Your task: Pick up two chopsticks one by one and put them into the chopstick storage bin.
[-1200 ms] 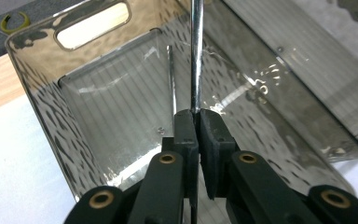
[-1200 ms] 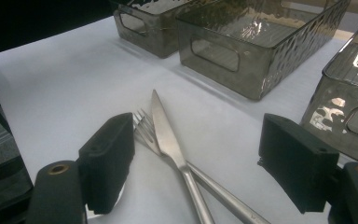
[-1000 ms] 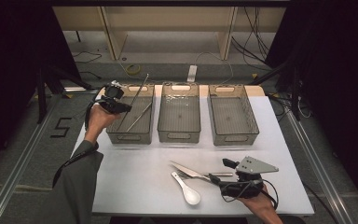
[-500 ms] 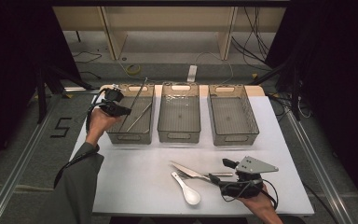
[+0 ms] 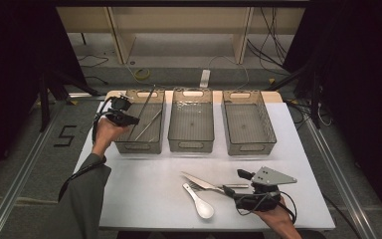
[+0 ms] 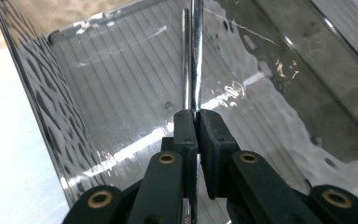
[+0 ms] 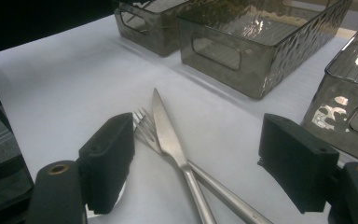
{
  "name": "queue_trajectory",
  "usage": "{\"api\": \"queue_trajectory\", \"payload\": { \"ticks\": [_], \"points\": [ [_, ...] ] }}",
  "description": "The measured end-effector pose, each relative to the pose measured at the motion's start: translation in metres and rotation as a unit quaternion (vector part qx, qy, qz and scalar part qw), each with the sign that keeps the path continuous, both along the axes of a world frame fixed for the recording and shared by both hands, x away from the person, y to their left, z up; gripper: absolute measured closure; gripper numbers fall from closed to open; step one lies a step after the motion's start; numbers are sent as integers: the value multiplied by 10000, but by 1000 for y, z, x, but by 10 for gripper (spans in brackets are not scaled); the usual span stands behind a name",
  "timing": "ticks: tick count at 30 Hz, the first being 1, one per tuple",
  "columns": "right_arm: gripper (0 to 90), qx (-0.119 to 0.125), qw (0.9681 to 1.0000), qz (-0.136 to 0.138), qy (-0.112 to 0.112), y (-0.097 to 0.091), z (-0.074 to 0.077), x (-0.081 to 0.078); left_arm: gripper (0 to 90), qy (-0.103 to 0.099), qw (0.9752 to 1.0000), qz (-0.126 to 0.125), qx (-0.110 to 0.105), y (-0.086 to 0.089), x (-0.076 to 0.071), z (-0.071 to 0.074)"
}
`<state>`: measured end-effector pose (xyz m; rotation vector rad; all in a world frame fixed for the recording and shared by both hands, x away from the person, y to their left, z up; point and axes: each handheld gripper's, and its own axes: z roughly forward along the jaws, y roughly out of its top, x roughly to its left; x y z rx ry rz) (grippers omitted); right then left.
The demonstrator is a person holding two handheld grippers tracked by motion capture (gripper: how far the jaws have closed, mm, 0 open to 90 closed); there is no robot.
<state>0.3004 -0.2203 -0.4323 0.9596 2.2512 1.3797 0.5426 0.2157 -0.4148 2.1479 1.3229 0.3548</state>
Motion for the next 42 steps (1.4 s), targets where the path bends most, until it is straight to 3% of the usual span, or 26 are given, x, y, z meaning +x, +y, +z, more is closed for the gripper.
{"api": "queue_trajectory", "payload": {
  "ticks": [10, 15, 22, 25, 27, 29, 33, 38, 40, 42],
  "points": [
    [276, -2, 10000, -2, 2, 0, 0, 0, 825, -20, 9998, 175, -108, 4, -2, -3],
    [276, -4, 10000, -10, 0, 0, 0, 0, 673, -63, 9995, 217, -220, 0, -9, 1],
    [276, -48, 10000, -7, 32, 0, -1, 0, 424, -318, 9979, 212, -529, -7, -36, 12],
    [278, -50, 10000, -3, 52, 0, -1, 1, 390, -493, 9946, 235, -881, -7, -51, 15],
    [283, -70, 9999, -2, 112, 1, -1, 2, 360, -494, 9961, 163, -715, -9, -57, 20],
    [289, -100, 9999, 15, 140, 2, -2, 2, 349, -598, 9949, 65, -804, -12, -66, 24],
    [291, -134, 9996, 64, 225, 4, -3, 3, 304, -682, 9946, -146, -771, -15, -81, 27],
    [294, -198, 9992, 138, 319, 10, -4, 5, 267, -858, 9911, -136, -1005, -15, -98, 25],
    [296, -183, 9990, 202, 359, 13, -5, 6, 249, -820, 9878, -166, -1311, -15, -104, 23],
    [299, -57, 9984, 289, 480, 16, -5, 6, 242, -823, 9822, -186, -1677, -17, -110, 22]
  ]
}}
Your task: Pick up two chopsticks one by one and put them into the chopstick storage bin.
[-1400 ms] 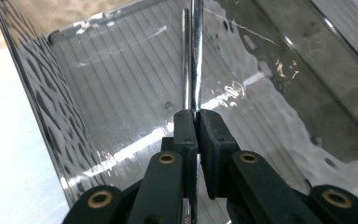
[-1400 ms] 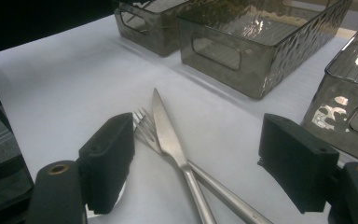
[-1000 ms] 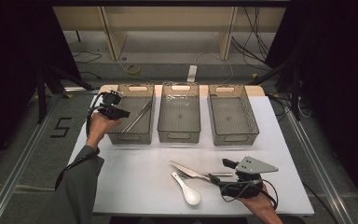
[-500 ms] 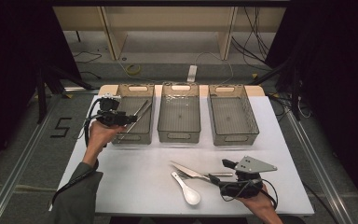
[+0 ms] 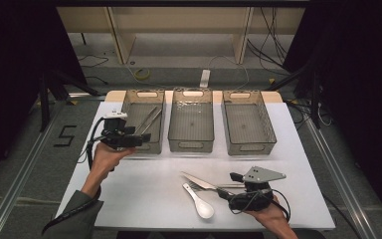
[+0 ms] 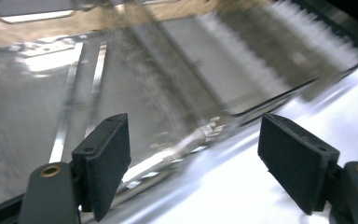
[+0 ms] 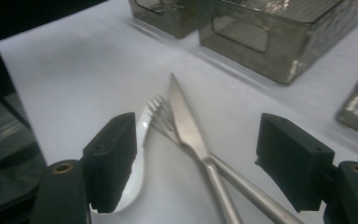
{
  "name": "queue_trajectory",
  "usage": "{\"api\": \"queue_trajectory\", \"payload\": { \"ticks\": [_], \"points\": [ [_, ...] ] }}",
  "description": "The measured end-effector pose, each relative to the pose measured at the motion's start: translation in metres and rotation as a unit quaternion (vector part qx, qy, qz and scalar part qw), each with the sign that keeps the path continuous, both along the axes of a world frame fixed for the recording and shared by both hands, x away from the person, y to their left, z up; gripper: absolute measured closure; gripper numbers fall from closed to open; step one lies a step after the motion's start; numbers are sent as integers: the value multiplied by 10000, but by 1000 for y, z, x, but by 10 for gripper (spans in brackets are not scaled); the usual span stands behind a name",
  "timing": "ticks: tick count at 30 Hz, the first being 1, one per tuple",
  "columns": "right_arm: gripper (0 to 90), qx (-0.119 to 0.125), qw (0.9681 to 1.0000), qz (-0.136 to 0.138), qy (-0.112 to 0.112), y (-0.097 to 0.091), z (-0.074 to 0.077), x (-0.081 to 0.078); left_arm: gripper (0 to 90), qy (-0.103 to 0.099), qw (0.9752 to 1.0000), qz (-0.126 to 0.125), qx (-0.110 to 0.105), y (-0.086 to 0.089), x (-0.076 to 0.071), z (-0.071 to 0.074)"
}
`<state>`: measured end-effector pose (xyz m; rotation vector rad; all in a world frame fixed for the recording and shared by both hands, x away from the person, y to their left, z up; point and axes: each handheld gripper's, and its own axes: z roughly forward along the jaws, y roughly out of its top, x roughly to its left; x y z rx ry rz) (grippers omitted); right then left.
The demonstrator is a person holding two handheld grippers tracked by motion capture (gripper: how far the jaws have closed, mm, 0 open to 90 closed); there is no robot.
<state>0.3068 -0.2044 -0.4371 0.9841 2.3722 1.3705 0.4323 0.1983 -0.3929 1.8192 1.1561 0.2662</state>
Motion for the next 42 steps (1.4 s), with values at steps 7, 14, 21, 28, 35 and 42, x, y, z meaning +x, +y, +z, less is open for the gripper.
{"api": "queue_trajectory", "payload": {
  "ticks": [7, 14, 21, 28, 35, 42],
  "points": [
    [301, -12, 9999, 91, 78, 7, 0, 2, 211, -216, 9992, -195, 283, -10, -11, -8],
    [306, -97, 9996, 186, 178, 15, -3, 5, 206, -283, 9990, -317, 110, -10, -22, -12],
    [313, -247, 9987, 312, 320, 25, -6, 9, 201, -357, 9987, -348, -55, -10, -35, -13],
    [309, -361, 9975, 409, 447, 31, -8, 10, 185, -476, 9978, -461, -56, -15, -45, -14],
    [318, -532, 9948, 663, 554, 43, -12, 13, 183, -559, 9973, -465, 54, -15, -54, -19],
    [323, -707, 9922, 768, 682, 54, -16, 16, 169, -565, 9973, -468, 54, -14, -61, -21]
  ]
}}
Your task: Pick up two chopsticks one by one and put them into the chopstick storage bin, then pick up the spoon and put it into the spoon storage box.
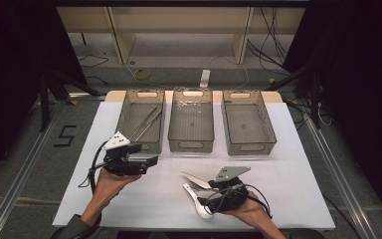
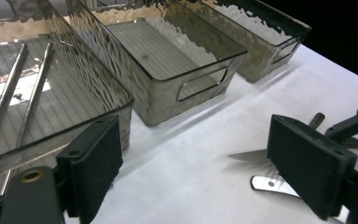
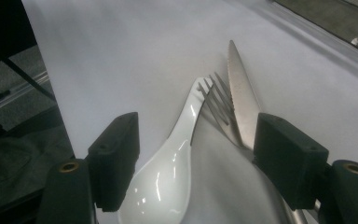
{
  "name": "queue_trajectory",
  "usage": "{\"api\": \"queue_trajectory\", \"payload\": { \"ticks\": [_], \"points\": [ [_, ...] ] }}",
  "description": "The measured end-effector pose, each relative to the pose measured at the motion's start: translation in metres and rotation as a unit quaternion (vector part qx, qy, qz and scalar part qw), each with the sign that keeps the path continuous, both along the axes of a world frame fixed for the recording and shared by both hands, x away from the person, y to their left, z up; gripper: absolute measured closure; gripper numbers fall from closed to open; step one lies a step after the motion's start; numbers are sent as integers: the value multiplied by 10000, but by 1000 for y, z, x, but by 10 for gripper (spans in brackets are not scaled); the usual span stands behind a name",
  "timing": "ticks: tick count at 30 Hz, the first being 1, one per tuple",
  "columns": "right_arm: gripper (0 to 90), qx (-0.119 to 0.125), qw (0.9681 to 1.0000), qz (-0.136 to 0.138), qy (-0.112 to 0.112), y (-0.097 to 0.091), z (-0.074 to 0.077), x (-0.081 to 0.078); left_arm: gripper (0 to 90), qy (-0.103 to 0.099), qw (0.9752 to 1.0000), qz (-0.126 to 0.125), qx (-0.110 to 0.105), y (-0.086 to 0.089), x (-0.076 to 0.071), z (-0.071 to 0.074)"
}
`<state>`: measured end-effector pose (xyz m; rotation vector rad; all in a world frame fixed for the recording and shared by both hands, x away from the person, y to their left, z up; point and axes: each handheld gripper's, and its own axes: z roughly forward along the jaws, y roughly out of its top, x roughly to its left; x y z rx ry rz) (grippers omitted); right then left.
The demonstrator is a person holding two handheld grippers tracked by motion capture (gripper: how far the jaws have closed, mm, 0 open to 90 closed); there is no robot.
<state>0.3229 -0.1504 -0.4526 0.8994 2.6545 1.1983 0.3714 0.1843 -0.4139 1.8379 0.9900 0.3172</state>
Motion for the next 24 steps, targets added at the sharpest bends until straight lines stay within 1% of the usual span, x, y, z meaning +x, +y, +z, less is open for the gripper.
{"api": "queue_trajectory", "payload": {
  "ticks": [3, 7, 8, 16, 18, 21, 22, 24],
  "points": [
    [323, -69, 10000, 26, 29, 3, -2, 3, 166, 23, 10000, 34, -12, 0, -1, -1],
    [324, -176, 9998, 44, 82, 8, -4, 5, 164, -25, 10000, 6, -1, 0, -4, -1],
    [326, -198, 9997, 40, 104, 9, -4, 5, 164, -31, 10000, -9, 49, -1, -5, -1],
    [365, -425, 9988, 64, 234, 12, -8, 11, 164, -69, 9999, 18, 81, -2, -8, -2],
    [375, -452, 9986, 54, 264, 13, -9, 12, 164, -111, 9998, 12, 176, -2, -10, -2],
    [388, -494, 9984, 94, 268, 15, -10, 12, 164, -125, 9997, 6, 211, -2, -11, -2],
    [398, -538, 9981, 150, 272, 17, -10, 13, 164, -150, 9997, 31, 209, -2, -12, -3],
    [401, -609, 9975, 157, 319, 19, -10, 12, 165, -156, 9997, 17, 206, -2, -14, -2]
  ]
}}
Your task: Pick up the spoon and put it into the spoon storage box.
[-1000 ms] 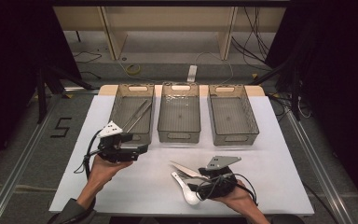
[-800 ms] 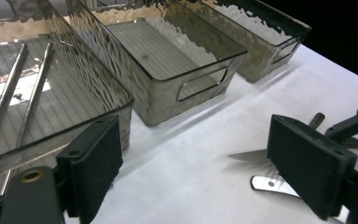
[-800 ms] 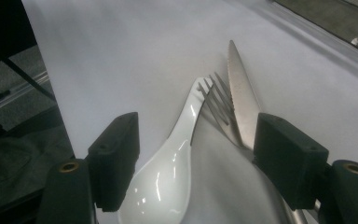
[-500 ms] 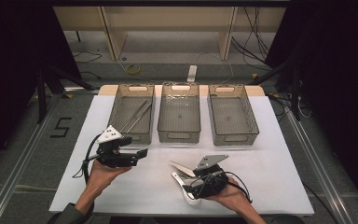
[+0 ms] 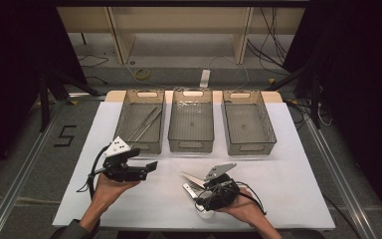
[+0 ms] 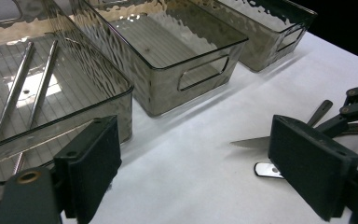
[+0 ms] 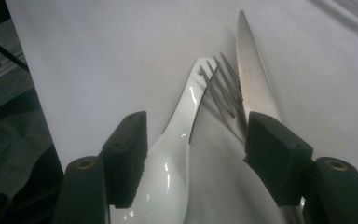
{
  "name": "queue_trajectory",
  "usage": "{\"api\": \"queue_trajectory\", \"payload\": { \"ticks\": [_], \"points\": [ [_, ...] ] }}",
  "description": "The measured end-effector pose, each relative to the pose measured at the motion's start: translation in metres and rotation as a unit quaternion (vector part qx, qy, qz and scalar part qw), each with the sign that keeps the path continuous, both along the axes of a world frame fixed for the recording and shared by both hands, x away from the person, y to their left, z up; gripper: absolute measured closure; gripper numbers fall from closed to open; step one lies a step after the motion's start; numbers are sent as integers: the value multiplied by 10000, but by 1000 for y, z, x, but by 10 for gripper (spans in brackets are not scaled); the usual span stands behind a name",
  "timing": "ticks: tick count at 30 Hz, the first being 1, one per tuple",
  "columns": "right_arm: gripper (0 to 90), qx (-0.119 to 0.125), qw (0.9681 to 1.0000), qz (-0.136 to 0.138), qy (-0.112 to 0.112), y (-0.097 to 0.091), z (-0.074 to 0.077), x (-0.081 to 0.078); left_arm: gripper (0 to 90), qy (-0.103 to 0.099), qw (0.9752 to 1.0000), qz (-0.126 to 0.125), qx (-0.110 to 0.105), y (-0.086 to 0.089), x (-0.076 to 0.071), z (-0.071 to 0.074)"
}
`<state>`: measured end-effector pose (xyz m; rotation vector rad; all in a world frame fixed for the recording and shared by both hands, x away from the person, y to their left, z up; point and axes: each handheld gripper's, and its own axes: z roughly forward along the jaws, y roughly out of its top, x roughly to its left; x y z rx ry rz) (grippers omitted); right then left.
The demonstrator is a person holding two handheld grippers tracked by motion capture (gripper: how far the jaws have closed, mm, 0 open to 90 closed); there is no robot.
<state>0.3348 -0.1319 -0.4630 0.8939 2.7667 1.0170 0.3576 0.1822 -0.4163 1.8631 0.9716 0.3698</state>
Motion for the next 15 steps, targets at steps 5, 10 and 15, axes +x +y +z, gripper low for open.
{"api": "queue_trajectory", "payload": {
  "ticks": [5, 10, 15],
  "points": [
    [428, -87, 9999, 88, 100, 3, -2, 0, 162, 8, 10000, -43, 45, -1, -2, -1],
    [466, -146, 9995, 229, 133, 6, -3, -1, 161, -4, 10000, -53, 27, -1, -4, -1],
    [489, -246, 9988, 360, 204, 11, -5, -1, 161, -12, 10000, -74, 54, 0, -4, -1]
  ]
}}
